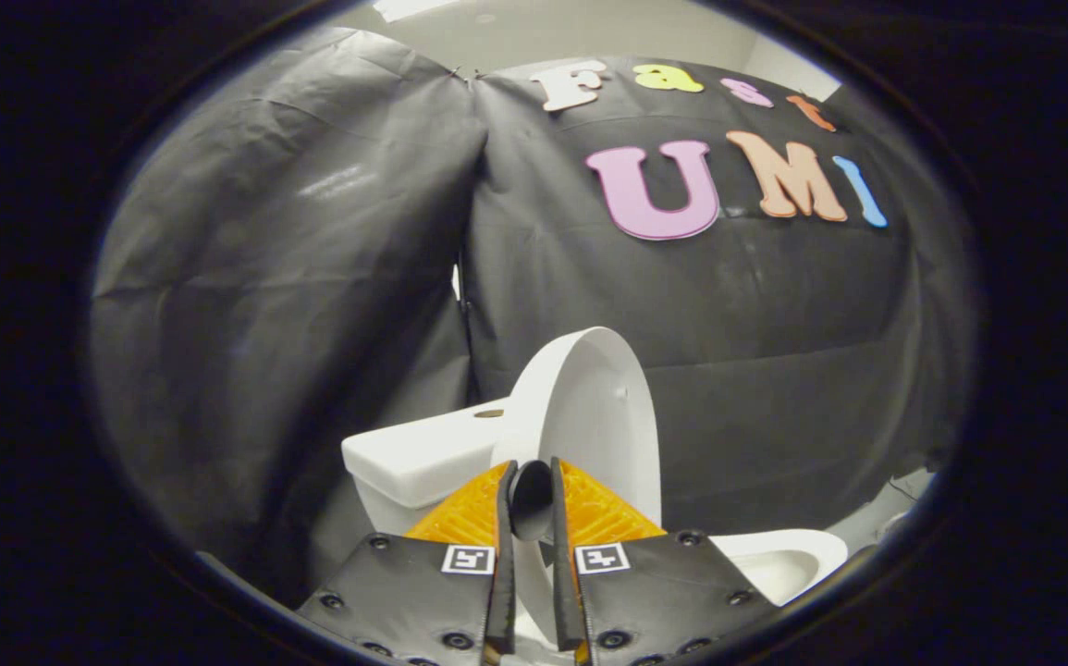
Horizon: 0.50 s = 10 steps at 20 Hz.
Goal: Open the toilet lid.
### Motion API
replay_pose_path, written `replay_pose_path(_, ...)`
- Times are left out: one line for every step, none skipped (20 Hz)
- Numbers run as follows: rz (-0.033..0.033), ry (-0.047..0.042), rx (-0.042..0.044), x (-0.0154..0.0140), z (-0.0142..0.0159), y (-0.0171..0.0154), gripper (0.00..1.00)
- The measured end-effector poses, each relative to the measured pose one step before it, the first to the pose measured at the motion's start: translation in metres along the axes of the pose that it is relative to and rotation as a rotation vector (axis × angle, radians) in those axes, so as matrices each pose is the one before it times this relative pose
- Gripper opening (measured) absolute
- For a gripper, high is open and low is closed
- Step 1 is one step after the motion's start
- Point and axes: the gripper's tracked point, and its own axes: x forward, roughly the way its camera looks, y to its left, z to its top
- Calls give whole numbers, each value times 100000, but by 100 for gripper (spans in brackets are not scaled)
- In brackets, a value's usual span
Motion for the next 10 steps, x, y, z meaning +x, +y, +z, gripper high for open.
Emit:
replay_pose_path(2128,2306,-925,248,-463,600,25)
replay_pose_path(1857,583,-807,279,191,390,28)
replay_pose_path(3087,2122,-740,258,-801,567,36)
replay_pose_path(-982,1982,-2100,258,-531,-308,44)
replay_pose_path(257,1856,-1677,214,-83,-87,52)
replay_pose_path(1987,335,-716,173,34,30,60)
replay_pose_path(2562,-1015,-399,-419,240,561,68)
replay_pose_path(2557,-1890,-152,-367,650,649,76)
replay_pose_path(2476,-2154,-138,-347,649,640,83)
replay_pose_path(1599,-1579,134,-353,798,387,91)
